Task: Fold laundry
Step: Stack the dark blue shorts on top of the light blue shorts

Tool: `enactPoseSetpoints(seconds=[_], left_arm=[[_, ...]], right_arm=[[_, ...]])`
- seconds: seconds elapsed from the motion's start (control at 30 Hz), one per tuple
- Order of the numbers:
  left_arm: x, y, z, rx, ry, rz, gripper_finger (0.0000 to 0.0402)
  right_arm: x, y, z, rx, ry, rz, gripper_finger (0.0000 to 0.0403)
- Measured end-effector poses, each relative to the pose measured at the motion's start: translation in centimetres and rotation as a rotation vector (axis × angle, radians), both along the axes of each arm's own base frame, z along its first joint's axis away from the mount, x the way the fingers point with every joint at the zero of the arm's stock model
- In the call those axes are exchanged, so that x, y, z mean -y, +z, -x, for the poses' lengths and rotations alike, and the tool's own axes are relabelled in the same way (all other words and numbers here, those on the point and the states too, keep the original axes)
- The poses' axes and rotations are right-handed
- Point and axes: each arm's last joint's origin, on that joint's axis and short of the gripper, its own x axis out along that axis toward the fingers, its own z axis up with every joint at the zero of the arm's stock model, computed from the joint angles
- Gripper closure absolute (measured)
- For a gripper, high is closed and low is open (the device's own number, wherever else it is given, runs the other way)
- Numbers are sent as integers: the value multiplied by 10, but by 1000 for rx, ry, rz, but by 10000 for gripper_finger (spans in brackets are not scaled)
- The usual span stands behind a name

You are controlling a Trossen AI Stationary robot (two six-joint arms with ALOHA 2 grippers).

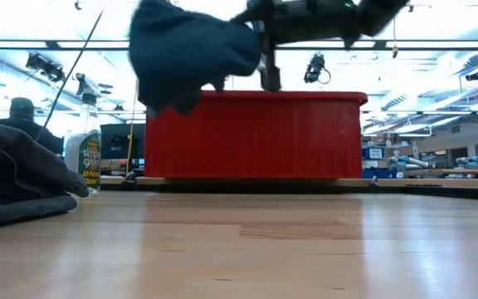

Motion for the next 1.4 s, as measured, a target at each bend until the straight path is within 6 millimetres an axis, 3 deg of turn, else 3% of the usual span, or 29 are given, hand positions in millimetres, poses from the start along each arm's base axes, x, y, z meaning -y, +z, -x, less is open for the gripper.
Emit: enactPoseSetpoints(seconds=[0.2,0.4,0.53,0.63,0.73,0.97,1.2,1.4], left_arm=[[-2,20,4,30,-108,-129,253],[-9,44,16,90,-129,-229,253],[-13,51,26,111,-148,-246,253],[-17,51,34,95,-150,-255,253],[-19,49,39,63,-134,-270,253],[-19,42,43,12,-90,-221,253],[-17,22,38,-71,-89,-267,253],[-17,-5,30,-140,-24,-246,253]], right_arm=[[-7,9,-57,57,50,-45,392],[-43,4,-128,111,69,-115,392],[-65,4,-162,183,-17,-148,392],[-75,-6,-184,223,-105,-146,392],[-83,-28,-204,226,-101,-167,392],[-113,-86,-221,119,16,-356,392],[-111,-91,-220,12,-18,-427,387],[-120,-104,-216,-158,3,-438,326]])
